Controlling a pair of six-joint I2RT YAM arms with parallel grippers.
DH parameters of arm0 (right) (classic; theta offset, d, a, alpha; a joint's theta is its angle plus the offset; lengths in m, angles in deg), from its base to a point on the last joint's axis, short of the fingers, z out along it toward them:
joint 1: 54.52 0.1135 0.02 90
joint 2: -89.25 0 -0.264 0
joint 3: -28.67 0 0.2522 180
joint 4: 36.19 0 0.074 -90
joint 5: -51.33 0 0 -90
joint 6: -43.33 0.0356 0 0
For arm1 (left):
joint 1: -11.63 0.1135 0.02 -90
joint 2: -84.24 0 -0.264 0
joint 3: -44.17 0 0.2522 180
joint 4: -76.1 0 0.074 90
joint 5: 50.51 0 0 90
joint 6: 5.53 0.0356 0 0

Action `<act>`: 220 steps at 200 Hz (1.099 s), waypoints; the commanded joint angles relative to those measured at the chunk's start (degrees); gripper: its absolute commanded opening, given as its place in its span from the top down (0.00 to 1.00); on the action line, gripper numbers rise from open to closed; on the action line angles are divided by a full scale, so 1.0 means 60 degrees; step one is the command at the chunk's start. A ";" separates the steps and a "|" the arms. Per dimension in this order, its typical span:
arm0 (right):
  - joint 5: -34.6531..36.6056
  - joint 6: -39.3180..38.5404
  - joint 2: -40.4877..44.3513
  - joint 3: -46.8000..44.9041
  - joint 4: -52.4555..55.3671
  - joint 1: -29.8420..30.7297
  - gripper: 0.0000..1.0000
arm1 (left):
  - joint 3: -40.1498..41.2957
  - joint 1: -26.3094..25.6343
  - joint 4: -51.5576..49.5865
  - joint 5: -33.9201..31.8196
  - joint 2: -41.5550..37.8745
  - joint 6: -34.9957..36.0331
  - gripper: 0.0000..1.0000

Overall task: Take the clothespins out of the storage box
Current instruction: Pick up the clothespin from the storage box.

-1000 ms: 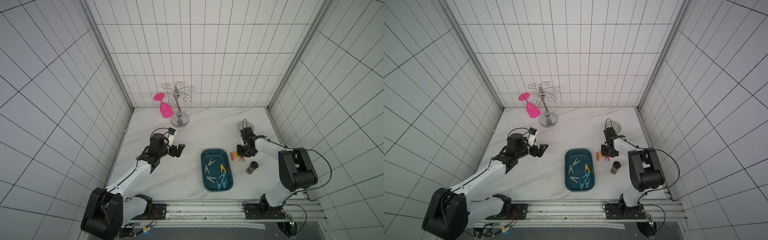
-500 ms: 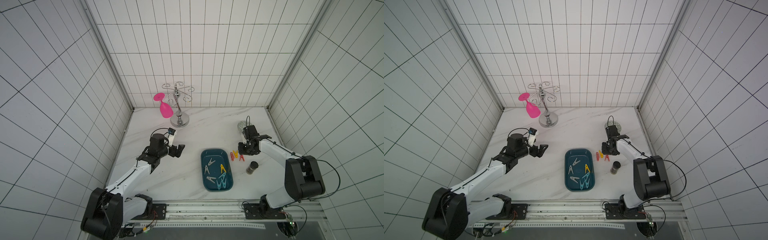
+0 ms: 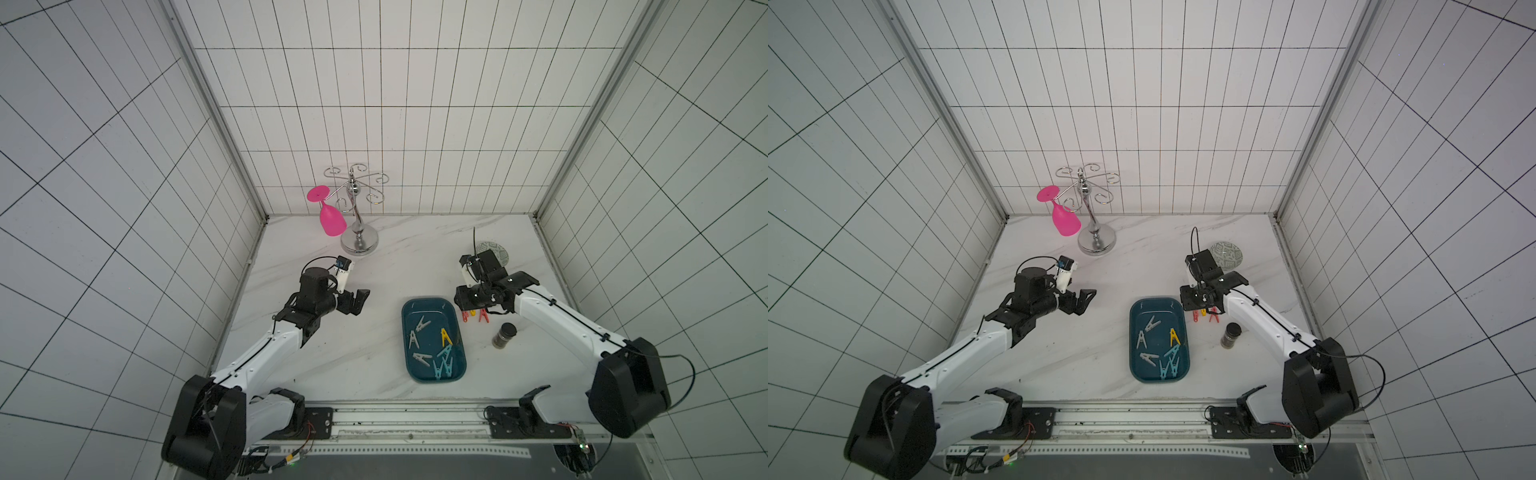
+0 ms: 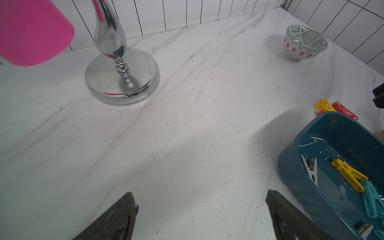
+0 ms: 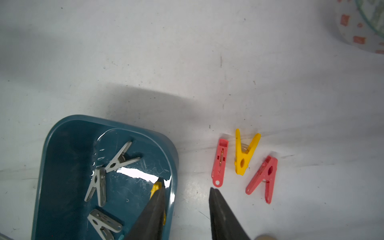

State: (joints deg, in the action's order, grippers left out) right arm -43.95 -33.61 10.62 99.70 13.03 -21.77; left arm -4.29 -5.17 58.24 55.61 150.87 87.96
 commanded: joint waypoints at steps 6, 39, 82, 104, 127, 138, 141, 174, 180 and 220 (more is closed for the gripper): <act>0.0234 0.0333 0.0021 0.0495 0.0403 0.0671 0.61 | -0.0047 -0.0032 0.0084 0.0019 0.0083 0.0009 0.02; 0.0477 0.0669 -0.0294 0.0552 0.0389 0.1433 0.61 | -0.0062 -0.0038 0.0096 0.0012 0.0130 0.0013 0.02; 0.1359 0.0994 -0.0957 0.0553 0.0503 0.2400 0.61 | -0.0080 -0.0034 0.0134 0.0012 0.0159 -0.0006 0.02; 0.2050 0.1197 -0.1396 0.0619 0.0671 0.2839 0.61 | -0.0078 -0.0039 0.0138 0.0015 0.0174 -0.0002 0.02; 0.2666 0.1433 -0.1882 0.0776 0.0946 0.3212 0.60 | -0.0098 -0.0042 0.0131 0.0016 0.0174 -0.0010 0.02; 0.2857 0.1484 -0.2125 0.0838 0.1035 0.3381 0.60 | -0.0102 -0.0033 0.0132 0.0023 0.0188 -0.0006 0.02; 0.2887 0.1504 -0.2191 0.0861 0.1041 0.3432 0.60 | -0.0094 -0.0039 0.0140 0.0018 0.0187 -0.0009 0.02; 0.3018 0.1552 -0.2908 0.1000 0.1469 0.3744 0.59 | -0.0091 -0.0042 0.0163 -0.0001 0.0189 -0.0002 0.02; 0.3045 0.1544 -0.3007 0.0994 0.1486 0.3786 0.59 | -0.0091 -0.0029 0.0165 0.0009 0.0180 -0.0010 0.02; 0.3266 0.1529 -0.3369 0.0884 0.1536 0.3910 0.57 | -0.0091 -0.0034 0.0160 0.0003 0.0189 -0.0023 0.02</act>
State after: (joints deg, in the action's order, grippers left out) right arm -26.88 -25.19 -8.61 103.29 20.09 1.14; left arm -4.29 -5.19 58.26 55.61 151.63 87.92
